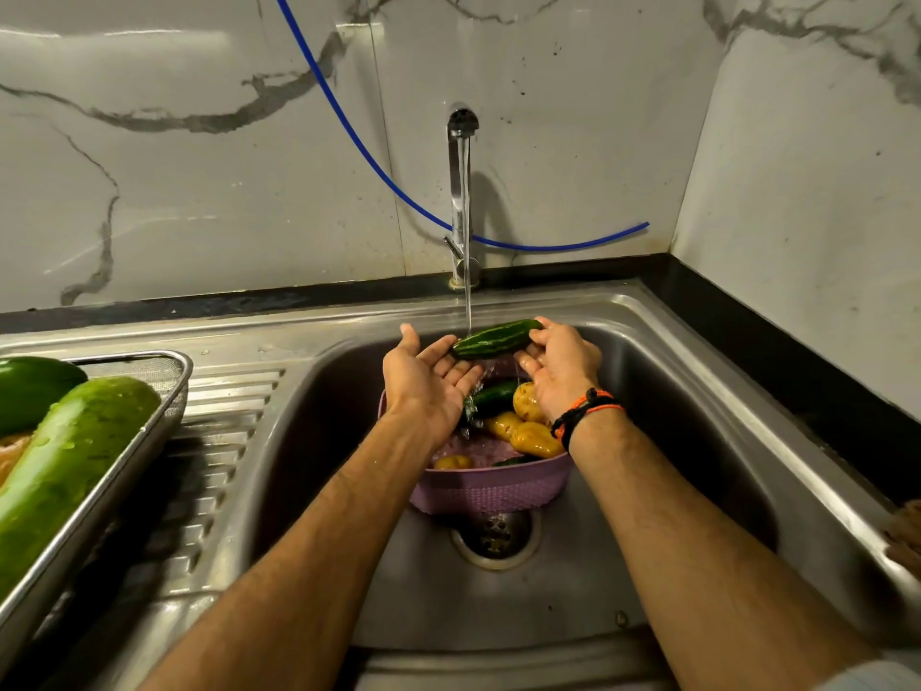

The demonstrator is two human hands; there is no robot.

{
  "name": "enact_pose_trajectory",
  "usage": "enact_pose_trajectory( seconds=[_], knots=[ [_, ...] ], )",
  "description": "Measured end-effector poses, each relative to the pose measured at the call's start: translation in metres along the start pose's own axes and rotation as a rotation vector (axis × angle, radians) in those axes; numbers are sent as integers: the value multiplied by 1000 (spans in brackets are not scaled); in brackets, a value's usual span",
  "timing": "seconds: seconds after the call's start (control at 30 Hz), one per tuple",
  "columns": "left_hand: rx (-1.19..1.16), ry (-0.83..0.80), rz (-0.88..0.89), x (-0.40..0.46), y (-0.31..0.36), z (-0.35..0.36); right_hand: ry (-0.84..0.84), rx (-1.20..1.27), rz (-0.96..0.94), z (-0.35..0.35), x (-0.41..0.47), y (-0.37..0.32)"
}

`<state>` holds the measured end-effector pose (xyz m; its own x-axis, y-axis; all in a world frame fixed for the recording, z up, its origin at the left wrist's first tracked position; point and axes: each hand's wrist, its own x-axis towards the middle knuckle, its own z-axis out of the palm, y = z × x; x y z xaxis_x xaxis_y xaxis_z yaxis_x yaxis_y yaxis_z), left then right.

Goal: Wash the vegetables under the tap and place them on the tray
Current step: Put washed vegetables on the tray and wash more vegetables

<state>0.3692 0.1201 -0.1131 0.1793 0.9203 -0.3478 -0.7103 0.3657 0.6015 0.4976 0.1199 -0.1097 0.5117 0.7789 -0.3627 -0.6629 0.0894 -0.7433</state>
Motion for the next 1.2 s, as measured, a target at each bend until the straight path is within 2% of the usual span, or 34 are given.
enact_pose_trajectory(
  seconds=[0.23,0.6,0.73,0.9,1.07,1.2],
  knots=[
    [-46,-26,4,2,-2,-1,-42,15,4,1,-3,1],
    [-45,199,95,9,8,-12,-206,-155,-5,11,-8,20],
    [32,243,123,15,7,-12,-237,-172,-23,11,-17,19],
    [121,225,87,12,6,-12,-327,-326,-57,9,-27,22],
    [185,203,140,15,8,-18,-376,-507,-111,12,-32,31],
    [186,161,152,13,9,-20,-479,-470,-85,15,-43,33]
  ],
)
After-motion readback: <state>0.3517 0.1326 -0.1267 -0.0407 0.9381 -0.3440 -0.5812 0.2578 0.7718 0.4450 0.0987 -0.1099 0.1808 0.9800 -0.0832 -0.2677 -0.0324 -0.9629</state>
